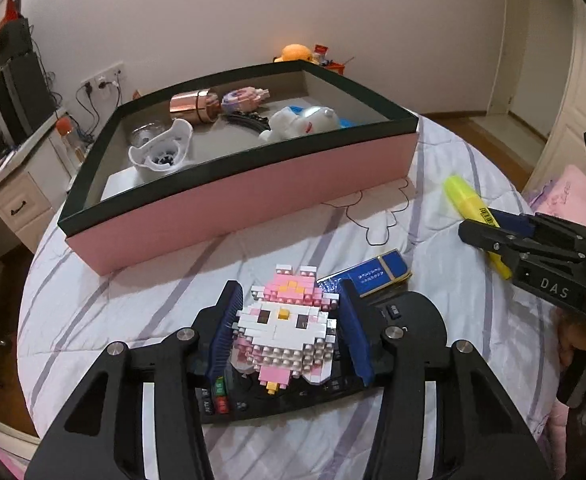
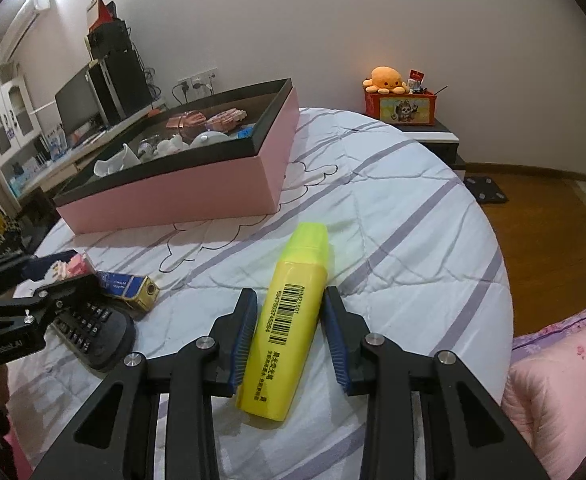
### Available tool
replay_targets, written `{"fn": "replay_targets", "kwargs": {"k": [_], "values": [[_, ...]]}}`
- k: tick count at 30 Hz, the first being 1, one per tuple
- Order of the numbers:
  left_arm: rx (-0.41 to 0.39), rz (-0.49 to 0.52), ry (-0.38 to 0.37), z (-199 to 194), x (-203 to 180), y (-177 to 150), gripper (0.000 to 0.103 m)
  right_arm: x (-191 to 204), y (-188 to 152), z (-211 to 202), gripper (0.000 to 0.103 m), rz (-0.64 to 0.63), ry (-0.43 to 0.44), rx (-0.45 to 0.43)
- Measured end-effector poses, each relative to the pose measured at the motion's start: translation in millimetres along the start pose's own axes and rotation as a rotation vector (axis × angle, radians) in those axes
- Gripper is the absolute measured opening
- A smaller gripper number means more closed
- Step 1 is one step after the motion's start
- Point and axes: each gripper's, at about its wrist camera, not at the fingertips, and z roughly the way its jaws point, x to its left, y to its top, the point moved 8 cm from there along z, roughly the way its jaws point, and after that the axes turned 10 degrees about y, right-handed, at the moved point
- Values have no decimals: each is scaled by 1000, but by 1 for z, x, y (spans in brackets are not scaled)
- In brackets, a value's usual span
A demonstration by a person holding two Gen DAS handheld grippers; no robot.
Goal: Organize rigid objects
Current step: 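Grasp the yellow highlighter with the right tool while the left tool grasps the block cat figure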
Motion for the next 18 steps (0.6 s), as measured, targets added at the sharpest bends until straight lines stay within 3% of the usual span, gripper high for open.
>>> {"fn": "replay_targets", "kwargs": {"k": [9,18], "values": [[-8,-39,-4,-14,13,-7,49,-3,0,-2,34,44,41,-21],[-26,-46,11,-31,21,-14,49,8,-2,3,32,-80,-108,23]]}}
